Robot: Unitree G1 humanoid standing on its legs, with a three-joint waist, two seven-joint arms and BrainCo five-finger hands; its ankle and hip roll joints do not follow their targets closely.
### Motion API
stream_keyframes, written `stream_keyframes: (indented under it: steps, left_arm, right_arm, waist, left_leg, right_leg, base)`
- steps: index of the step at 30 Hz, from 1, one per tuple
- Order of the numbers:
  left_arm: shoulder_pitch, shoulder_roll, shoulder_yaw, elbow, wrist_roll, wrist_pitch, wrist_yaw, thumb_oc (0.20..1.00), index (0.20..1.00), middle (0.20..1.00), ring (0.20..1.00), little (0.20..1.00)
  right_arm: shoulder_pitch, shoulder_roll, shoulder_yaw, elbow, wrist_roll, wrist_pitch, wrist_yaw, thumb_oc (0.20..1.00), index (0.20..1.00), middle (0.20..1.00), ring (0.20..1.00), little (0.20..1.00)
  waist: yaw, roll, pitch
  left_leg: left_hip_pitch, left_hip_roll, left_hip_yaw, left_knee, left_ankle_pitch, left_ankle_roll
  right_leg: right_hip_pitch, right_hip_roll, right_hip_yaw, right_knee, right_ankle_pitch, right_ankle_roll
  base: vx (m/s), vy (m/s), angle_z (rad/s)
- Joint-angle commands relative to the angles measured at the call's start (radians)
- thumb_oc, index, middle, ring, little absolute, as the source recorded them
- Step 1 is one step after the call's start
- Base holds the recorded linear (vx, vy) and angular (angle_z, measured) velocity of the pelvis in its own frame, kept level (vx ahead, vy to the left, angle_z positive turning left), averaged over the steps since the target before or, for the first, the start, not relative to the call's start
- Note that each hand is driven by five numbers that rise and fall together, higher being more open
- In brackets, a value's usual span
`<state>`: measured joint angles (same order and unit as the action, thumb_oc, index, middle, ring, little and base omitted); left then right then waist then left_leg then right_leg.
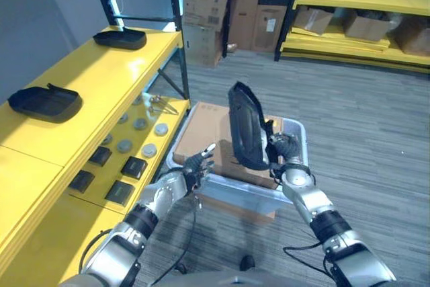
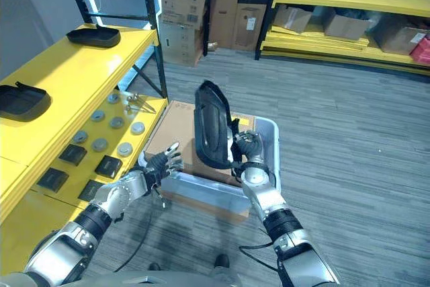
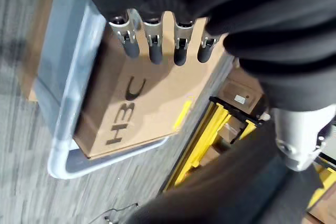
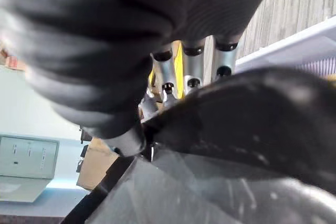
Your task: Move parts from the plastic box to the shelf.
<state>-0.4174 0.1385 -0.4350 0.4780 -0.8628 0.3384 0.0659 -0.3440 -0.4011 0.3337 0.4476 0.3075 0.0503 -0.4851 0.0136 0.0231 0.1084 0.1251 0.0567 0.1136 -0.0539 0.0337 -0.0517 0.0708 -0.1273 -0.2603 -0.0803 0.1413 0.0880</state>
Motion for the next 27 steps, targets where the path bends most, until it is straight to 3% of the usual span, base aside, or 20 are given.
stream_keyframes:
  steps: [1, 9, 15, 16, 27]
  left_arm:
    - [-0.133, -0.037, -0.029, 0.009, -0.026, -0.086, 0.033, 1.000, 1.000, 1.000, 1.000, 1.000]
    - [-0.156, -0.044, -0.044, 0.000, -0.005, -0.061, 0.029, 1.000, 1.000, 1.000, 1.000, 1.000]
    - [-0.155, -0.041, -0.087, 0.010, 0.053, -0.008, -0.052, 1.000, 1.000, 1.000, 1.000, 1.000]
    - [-0.157, -0.045, -0.118, -0.002, 0.047, 0.028, -0.052, 1.000, 1.000, 1.000, 1.000, 1.000]
    - [-0.168, -0.058, -0.199, 0.006, 0.056, 0.062, -0.047, 1.000, 1.000, 1.000, 1.000, 1.000]
  right_arm:
    - [-0.132, 0.016, 0.026, 0.058, -0.033, -0.050, 0.035, 0.200, 0.200, 0.200, 0.200, 0.200]
    - [-0.148, 0.037, 0.070, 0.088, -0.049, -0.049, 0.084, 0.200, 0.200, 0.200, 0.200, 0.200]
    - [-0.156, 0.050, 0.100, 0.083, -0.070, -0.053, 0.118, 0.200, 0.200, 0.200, 0.200, 0.200]
    - [-0.165, 0.063, 0.116, 0.080, -0.072, -0.043, 0.116, 0.200, 0.200, 0.200, 0.200, 0.200]
    - [-0.203, 0.101, 0.169, 0.112, -0.067, 0.005, 0.126, 0.200, 0.200, 0.200, 0.200, 0.200]
  waist:
    - [0.027, -0.011, -0.051]
    - [0.029, -0.011, -0.054]
    - [0.029, -0.009, -0.054]
    - [0.029, -0.008, -0.053]
    - [0.030, -0.005, -0.052]
  left_leg:
    - [-0.049, 0.053, 0.021, 0.037, -0.001, -0.016]
    - [-0.044, 0.050, 0.010, 0.037, -0.005, -0.015]
    - [-0.042, 0.048, 0.005, 0.038, -0.008, -0.015]
    - [-0.041, 0.047, 0.004, 0.036, -0.008, -0.014]
    - [-0.035, 0.045, 0.001, 0.036, -0.011, -0.013]
  right_leg:
    - [0.027, -0.071, 0.000, 0.067, -0.087, 0.106]
    - [0.031, -0.068, 0.001, 0.073, -0.095, 0.106]
    - [0.033, -0.068, 0.002, 0.074, -0.096, 0.106]
    - [0.033, -0.068, 0.002, 0.073, -0.096, 0.107]
    - [0.038, -0.068, 0.004, 0.075, -0.099, 0.108]
  base:
    - [0.06, 0.009, 0.01]
    - [0.01, 0.001, 0.00]
    - [0.00, 0.000, 0.00]
    - [0.00, 0.000, 0.00]
    - [0.00, 0.000, 0.00]
